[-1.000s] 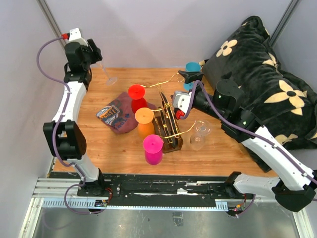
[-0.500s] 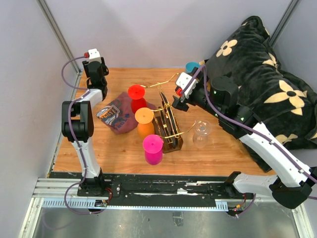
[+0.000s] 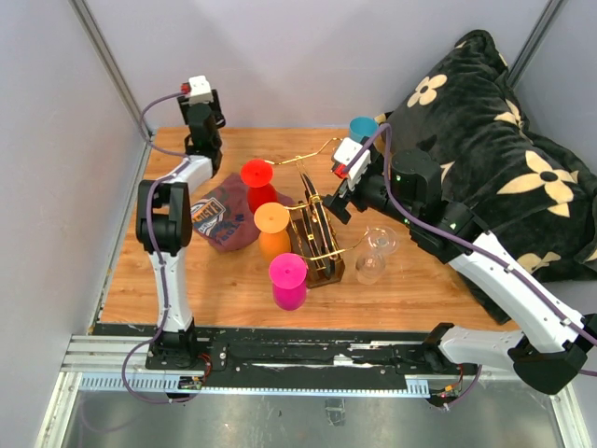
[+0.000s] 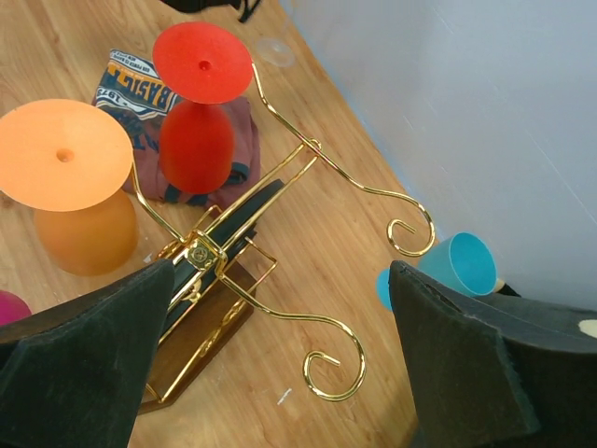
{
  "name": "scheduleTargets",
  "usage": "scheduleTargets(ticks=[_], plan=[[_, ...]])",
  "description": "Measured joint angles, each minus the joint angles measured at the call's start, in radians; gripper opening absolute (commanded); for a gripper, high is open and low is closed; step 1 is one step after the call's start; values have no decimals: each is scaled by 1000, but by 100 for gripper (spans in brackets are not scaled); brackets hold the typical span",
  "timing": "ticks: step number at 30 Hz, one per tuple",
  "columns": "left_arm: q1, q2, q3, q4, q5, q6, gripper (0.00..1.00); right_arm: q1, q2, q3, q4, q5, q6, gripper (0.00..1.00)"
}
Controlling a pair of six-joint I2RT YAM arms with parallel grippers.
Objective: Take the wine glass off the wine glass rack
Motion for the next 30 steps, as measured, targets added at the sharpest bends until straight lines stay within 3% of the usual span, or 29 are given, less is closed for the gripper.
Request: scheduleTargets(ticks=[8, 14, 17, 24, 27, 30], plan=[[-97, 142, 124, -7, 23, -13, 7, 0, -2, -3, -4, -8, 18, 98], [-103, 185, 161, -19, 39, -16, 23, 0, -13, -31, -6, -7, 18, 99], [-105, 192, 162, -23, 41, -7, 45, 0, -13, -35, -9, -5, 18, 100], [-116, 192, 135, 20, 42, 11, 86, 0, -12, -41, -8, -2, 18, 99], [-116, 192, 128, 17, 50, 2, 97, 0, -12, -45, -9, -2, 18, 99], [-116, 192, 128, 5, 53, -6, 100, 0, -12, -49, -11, -2, 18, 99]])
